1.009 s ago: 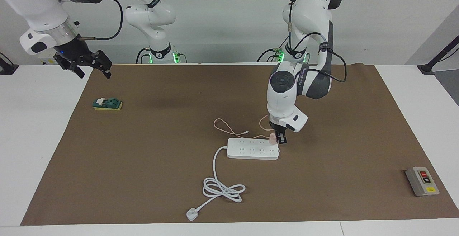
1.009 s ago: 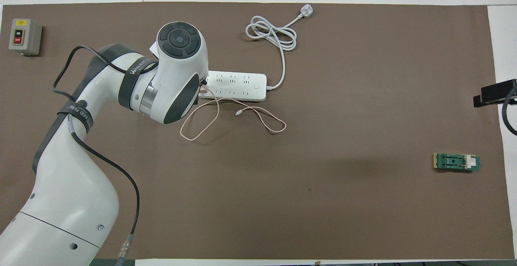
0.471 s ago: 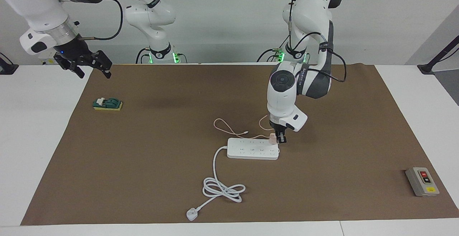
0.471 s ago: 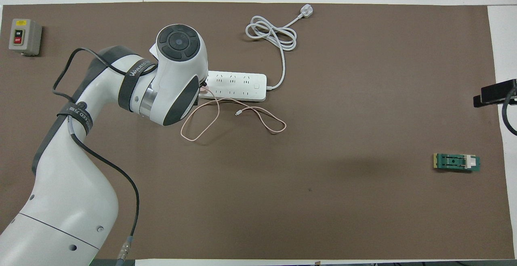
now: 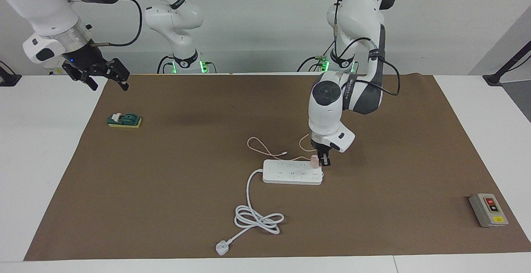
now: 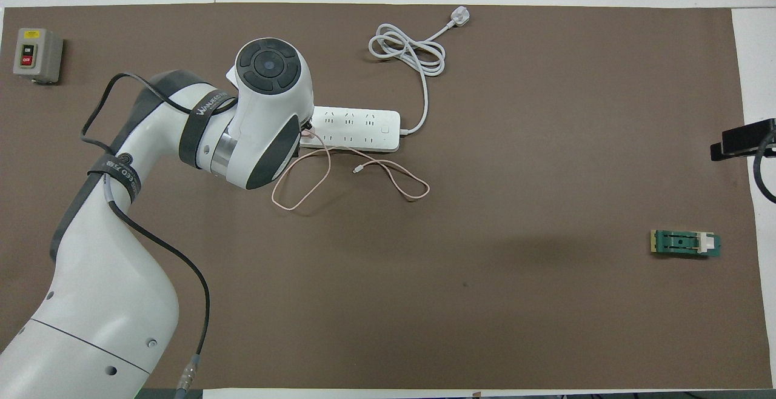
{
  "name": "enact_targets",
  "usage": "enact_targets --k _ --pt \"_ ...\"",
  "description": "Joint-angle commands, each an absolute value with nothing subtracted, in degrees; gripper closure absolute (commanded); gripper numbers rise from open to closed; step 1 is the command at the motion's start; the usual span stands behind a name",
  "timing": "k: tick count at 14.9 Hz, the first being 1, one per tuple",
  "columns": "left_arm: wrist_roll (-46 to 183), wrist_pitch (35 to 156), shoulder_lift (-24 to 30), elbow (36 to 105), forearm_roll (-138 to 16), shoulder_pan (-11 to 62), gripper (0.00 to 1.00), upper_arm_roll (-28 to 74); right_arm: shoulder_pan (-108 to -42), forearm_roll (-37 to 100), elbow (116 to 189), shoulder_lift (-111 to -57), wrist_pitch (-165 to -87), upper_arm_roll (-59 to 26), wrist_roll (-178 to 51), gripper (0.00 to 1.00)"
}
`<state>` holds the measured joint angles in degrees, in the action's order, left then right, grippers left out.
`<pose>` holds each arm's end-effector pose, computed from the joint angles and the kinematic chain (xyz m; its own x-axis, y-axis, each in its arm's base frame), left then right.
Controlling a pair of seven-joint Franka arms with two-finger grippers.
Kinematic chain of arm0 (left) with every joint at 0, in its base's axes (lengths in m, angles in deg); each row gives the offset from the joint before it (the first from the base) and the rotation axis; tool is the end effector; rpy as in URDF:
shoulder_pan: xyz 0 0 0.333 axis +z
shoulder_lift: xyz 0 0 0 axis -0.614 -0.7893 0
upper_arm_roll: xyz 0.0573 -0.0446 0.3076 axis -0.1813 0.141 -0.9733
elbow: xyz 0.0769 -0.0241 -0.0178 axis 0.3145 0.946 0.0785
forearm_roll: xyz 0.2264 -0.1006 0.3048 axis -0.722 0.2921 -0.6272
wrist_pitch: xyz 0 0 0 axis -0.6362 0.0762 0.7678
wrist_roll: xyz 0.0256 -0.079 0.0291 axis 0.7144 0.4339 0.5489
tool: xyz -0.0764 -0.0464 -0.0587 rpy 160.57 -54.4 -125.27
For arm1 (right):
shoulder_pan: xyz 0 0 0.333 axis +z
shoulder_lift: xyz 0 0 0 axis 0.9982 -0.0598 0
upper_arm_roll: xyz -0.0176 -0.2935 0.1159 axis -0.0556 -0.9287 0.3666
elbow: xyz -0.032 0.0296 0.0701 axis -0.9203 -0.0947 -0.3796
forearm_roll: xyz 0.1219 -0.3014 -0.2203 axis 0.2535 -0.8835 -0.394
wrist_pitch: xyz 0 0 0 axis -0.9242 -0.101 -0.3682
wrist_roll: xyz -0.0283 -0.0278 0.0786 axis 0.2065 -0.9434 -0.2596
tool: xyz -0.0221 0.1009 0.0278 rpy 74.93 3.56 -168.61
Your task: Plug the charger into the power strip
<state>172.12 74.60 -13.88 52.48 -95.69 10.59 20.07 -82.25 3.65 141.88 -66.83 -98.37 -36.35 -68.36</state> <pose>0.6100 -0.3057 0.3608 0.0487 0.9894 0.1366 0.9969 -0.0566 0.0544 0.5390 -0.0715 0.6121 0.9956 -0.0871 -0.0353 -0.0891 -0.9943 -0.0582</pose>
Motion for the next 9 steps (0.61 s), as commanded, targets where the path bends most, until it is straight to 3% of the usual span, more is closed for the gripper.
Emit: enact_targets --k 1,9 --pt "172.23 76.17 -12.91 55.01 -96.4 10.11 1.0 19.72 -82.35 2.54 141.54 -66.47 -97.19 -36.04 -67.41 0.0" --pt "172.32 78.18 -12.56 57.03 -96.22 9.85 1.0 19.81 -82.35 2.62 141.54 -66.47 -97.19 -36.04 -67.41 0.0"
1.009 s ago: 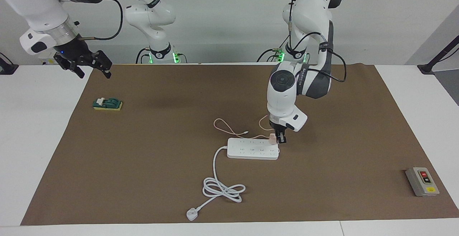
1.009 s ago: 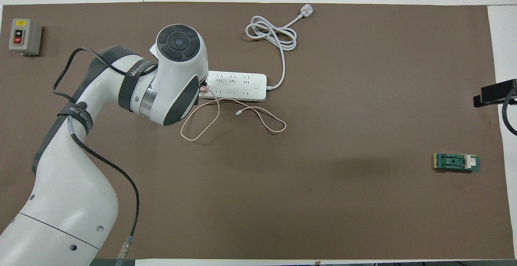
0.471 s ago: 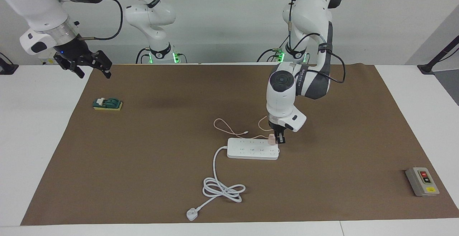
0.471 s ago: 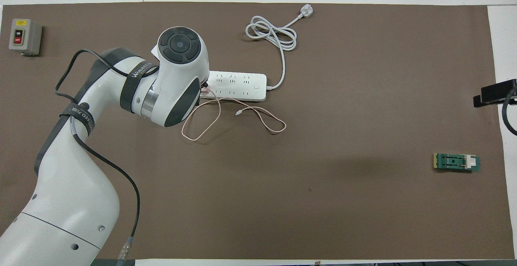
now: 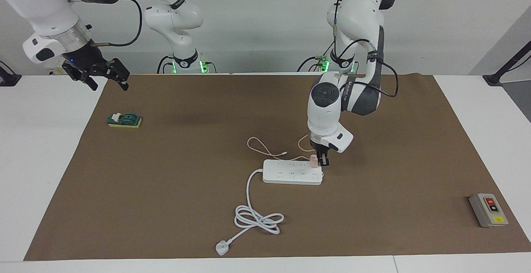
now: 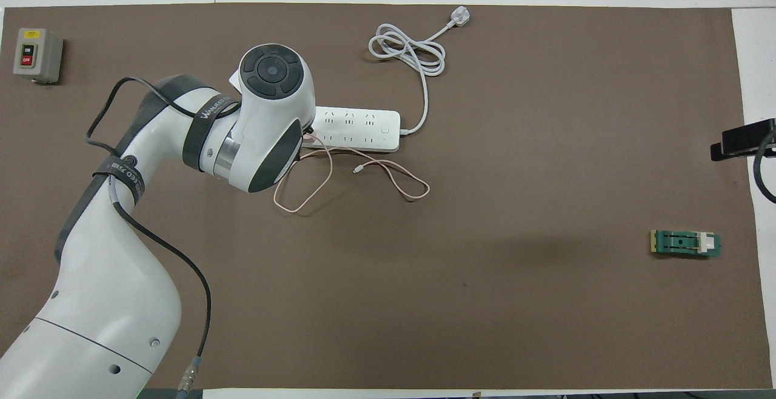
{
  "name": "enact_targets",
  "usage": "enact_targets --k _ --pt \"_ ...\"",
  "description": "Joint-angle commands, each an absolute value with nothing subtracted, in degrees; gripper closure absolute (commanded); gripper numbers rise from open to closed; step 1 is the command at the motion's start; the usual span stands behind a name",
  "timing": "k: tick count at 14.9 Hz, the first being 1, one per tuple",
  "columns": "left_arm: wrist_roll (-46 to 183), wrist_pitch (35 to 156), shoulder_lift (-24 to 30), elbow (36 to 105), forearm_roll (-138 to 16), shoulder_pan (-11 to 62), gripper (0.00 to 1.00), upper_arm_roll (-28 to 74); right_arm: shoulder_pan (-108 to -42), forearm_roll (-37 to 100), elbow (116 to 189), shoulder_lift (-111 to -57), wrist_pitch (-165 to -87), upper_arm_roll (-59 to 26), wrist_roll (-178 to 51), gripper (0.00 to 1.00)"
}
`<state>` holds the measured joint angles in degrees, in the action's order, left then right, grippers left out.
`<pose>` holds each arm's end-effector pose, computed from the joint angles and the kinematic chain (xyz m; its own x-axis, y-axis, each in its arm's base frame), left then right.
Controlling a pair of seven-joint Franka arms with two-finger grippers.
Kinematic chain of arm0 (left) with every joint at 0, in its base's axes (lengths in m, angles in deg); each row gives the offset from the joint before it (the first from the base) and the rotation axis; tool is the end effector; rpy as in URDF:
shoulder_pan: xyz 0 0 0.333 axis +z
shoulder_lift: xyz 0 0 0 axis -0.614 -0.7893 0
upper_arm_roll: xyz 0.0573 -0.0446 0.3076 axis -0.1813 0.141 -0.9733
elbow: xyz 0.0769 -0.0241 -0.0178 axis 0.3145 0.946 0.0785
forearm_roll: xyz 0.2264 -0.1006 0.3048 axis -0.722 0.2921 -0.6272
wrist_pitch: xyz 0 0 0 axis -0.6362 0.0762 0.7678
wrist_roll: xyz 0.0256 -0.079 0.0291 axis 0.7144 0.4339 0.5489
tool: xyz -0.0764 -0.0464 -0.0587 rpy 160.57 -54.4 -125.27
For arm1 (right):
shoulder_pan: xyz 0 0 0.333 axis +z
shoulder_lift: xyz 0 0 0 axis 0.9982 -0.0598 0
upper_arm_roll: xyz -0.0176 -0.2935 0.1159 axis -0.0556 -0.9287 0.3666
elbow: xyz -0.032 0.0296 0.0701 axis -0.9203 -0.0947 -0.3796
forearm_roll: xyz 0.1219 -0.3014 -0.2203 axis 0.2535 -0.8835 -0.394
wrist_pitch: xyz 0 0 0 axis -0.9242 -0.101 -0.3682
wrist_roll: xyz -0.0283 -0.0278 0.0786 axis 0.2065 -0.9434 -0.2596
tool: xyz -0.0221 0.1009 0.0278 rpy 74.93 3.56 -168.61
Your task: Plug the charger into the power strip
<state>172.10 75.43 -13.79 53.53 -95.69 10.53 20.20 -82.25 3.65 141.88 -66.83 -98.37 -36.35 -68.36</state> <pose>0.6067 -0.3066 0.3546 0.0546 0.9893 0.1356 0.9968 -0.0620 0.0512 0.5390 -0.0715 0.6121 0.9956 -0.0871 -0.0353 -0.0891 -0.9943 -0.0582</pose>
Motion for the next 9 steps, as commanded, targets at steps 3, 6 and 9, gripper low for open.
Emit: enact_targets --k 3,6,9 --pt "172.32 78.72 -12.65 57.56 -96.22 9.76 1.0 19.81 -82.35 2.63 141.54 -66.47 -97.19 -36.04 -67.41 0.0" --pt "172.32 79.24 -14.57 57.73 -96.4 9.76 1.0 19.81 -82.35 2.54 141.54 -66.47 -97.19 -36.04 -67.41 0.0" --pt "172.32 83.72 -14.41 61.94 -96.31 9.67 1.0 19.81 -82.35 2.63 141.54 -66.47 -97.19 -36.04 -67.41 0.0"
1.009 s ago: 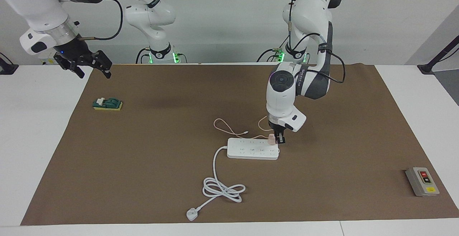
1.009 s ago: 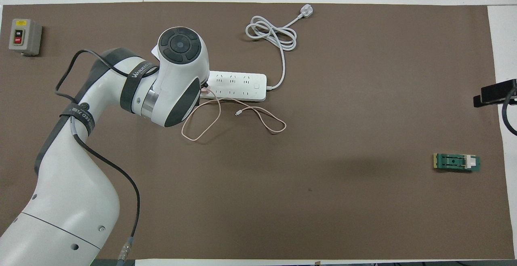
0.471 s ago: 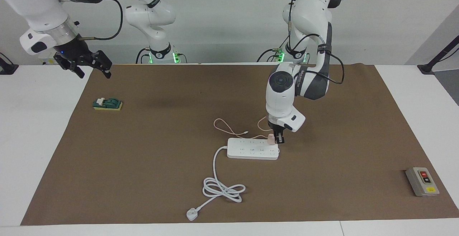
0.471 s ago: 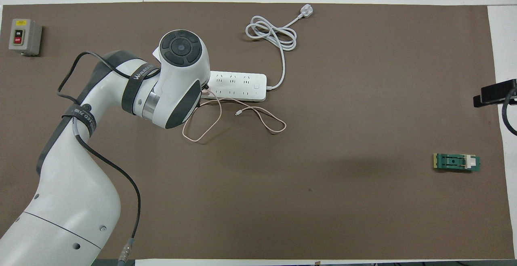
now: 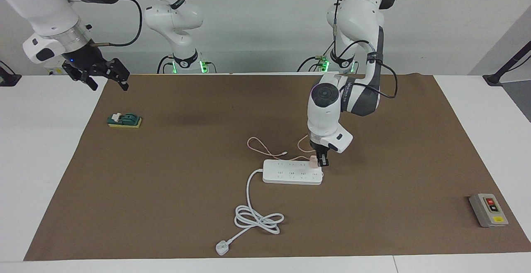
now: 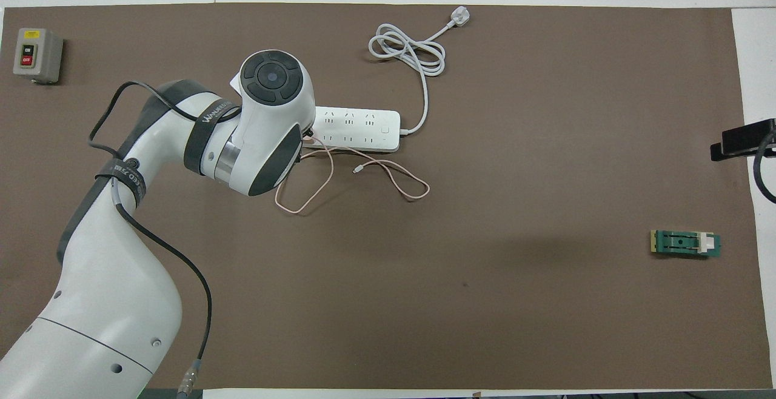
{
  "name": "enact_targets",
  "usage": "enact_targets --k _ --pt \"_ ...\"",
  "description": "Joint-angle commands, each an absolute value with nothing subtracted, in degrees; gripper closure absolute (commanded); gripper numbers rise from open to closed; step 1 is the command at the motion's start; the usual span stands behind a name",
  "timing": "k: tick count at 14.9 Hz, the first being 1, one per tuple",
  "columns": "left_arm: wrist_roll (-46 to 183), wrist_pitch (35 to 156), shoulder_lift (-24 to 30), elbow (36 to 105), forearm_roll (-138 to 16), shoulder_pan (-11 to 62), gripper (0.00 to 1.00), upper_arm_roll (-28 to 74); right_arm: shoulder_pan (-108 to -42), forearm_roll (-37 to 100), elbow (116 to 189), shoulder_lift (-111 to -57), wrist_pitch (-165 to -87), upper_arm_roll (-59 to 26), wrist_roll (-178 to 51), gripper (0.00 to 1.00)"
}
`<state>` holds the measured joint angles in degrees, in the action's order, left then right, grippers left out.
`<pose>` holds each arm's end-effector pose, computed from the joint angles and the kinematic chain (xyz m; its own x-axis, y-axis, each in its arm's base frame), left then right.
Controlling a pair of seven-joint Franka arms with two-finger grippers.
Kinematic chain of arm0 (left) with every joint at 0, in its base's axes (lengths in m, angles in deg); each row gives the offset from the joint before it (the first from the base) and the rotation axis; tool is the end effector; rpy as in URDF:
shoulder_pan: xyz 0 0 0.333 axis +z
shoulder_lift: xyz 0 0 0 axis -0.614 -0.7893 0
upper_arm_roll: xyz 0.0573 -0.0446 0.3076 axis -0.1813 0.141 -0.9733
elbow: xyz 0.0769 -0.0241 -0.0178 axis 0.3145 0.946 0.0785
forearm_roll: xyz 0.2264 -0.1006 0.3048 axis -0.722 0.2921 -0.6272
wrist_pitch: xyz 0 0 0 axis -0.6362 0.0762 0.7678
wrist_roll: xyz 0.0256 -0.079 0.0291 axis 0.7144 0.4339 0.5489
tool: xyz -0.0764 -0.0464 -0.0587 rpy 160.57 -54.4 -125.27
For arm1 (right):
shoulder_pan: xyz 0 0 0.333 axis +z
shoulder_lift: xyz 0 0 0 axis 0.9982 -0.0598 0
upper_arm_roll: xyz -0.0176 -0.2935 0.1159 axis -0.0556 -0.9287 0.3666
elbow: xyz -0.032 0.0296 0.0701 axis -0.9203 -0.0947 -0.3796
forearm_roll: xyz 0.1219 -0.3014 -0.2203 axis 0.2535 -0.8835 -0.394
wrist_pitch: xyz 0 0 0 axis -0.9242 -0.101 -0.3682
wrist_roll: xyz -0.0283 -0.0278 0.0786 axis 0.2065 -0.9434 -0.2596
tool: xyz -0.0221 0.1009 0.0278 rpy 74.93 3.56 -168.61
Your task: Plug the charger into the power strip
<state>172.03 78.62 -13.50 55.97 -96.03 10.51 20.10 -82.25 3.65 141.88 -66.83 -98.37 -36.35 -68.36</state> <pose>0.6032 -0.3050 0.3432 0.0635 0.9895 0.1297 0.9951 -0.0727 0.0674 0.5390 -0.0715 0.6121 0.9956 -0.0871 -0.0353 -0.0891 -0.9943 -0.0582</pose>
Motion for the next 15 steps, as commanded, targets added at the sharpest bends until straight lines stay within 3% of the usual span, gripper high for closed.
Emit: enact_targets --k 1,8,9,11,12,13,15 --pt "172.4 83.73 -15.1 61.78 -96.31 9.15 1.0 19.72 -82.35 2.63 141.54 -66.47 -97.19 -36.04 -67.41 0.0" --pt "172.05 81.89 -16.96 57.92 -96.58 8.96 1.0 19.72 -82.35 2.63 141.54 -66.38 -97.19 -36.04 -67.41 0.0" --pt "171.7 81.54 -16.52 57.56 -96.4 9.05 0.85 19.72 -82.35 2.63 141.54 -66.38 -97.19 -36.04 -67.41 0.0" --pt "170.39 79.96 -14.68 57.21 -96.23 9.4 0.46 19.72 -82.35 2.62 141.54 -66.38 -97.19 -36.04 -67.41 0.0" --pt "170.21 79.69 -13.45 57.47 -96.14 9.58 0.19 19.81 -82.35 2.54 141.54 -66.38 -97.19 -36.04 -67.41 0.0" --pt "170.21 79.25 -11.96 57.65 -96.05 9.67 0.0 19.81 -82.35 2.62 141.54 -66.38 -97.19 -36.04 -67.41 0.0" --pt "169.77 77.33 -9.15 57.74 -94.39 9.84 0.0 19.72 -82.35 2.62 141.54 -66.38 -97.19 -36.04 -67.41 0.0"
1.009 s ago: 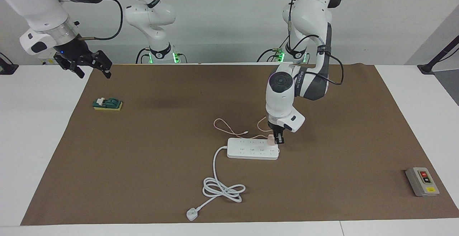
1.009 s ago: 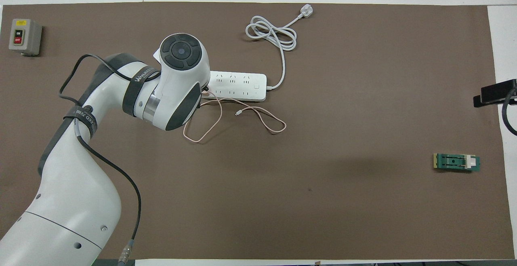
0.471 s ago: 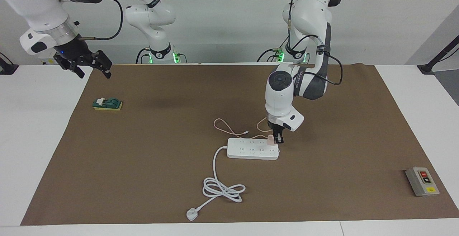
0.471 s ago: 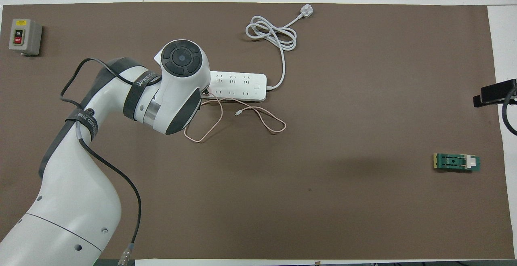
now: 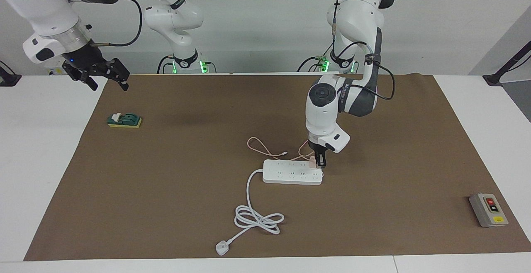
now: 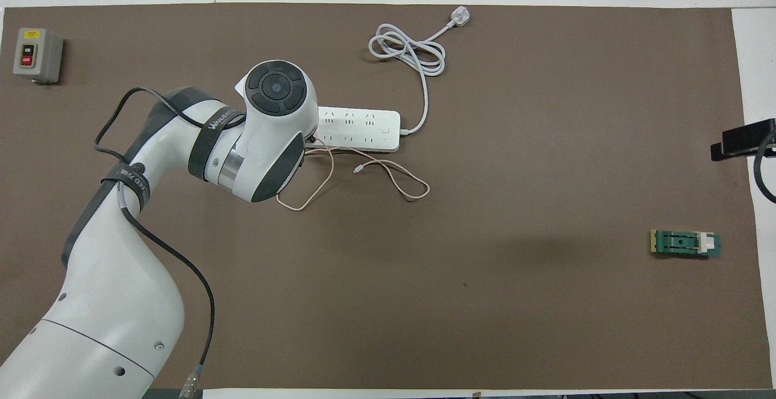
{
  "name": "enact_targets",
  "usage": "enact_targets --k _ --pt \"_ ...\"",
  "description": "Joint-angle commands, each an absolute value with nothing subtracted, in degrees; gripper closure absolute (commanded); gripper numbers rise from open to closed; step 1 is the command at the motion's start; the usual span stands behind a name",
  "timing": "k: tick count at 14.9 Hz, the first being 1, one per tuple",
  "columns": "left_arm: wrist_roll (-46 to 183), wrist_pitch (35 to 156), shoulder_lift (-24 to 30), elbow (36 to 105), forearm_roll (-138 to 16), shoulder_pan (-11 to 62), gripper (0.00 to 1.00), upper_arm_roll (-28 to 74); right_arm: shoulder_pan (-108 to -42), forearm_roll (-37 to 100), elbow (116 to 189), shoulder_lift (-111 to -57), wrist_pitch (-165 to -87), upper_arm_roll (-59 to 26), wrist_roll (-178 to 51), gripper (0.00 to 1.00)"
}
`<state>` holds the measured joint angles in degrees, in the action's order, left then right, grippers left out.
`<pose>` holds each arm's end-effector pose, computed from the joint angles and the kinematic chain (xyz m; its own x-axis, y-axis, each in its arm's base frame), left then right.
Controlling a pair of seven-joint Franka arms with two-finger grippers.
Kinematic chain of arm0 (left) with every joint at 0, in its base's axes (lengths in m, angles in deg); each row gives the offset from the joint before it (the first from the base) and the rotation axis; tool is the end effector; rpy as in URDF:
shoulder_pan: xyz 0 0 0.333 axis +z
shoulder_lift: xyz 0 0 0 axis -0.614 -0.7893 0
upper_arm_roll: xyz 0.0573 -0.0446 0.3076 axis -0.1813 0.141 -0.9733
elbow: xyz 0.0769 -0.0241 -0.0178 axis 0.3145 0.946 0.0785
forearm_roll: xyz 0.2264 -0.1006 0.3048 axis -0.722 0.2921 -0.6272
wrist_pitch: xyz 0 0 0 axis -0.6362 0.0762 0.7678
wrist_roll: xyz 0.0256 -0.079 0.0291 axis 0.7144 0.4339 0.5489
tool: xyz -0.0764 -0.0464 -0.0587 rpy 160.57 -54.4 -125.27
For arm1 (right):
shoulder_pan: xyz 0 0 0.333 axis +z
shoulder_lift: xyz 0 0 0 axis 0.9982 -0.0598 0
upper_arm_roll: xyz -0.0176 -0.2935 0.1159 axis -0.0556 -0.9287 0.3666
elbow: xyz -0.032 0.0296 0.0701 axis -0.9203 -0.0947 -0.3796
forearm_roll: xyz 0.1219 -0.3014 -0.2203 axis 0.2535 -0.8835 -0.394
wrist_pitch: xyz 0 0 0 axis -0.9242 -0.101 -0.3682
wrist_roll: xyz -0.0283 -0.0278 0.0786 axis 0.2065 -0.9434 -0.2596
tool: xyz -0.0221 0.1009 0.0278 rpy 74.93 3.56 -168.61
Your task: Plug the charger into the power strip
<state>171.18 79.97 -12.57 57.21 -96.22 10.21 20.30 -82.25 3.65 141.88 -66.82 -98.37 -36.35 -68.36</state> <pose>0.5980 -0.3091 0.3462 0.0897 0.9883 0.1231 0.9916 -0.1002 0.0816 0.5390 -0.0715 0.6122 0.9956 -0.0871 -0.0352 -0.0891 -0.9943 -0.0582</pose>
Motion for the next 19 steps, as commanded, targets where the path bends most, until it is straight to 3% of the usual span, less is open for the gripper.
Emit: enact_targets --k 1,9,19 --pt "169.25 76.36 -8.09 57.74 -93.6 10.45 0.0 19.81 -82.35 2.54 141.54 -66.38 -97.19 -36.04 -67.41 0.0" --pt "154.86 69.23 1.76 57.21 -89.72 15.37 0.0 19.72 -82.35 2.63 141.54 -66.38 -97.19 -36.04 -67.41 0.0" --pt "101.53 53.69 13.45 56.95 -85.94 30.31 0.0 18.93 -82.35 2.54 141.54 -66.38 -97.19 -36.04 -67.41 0.0"
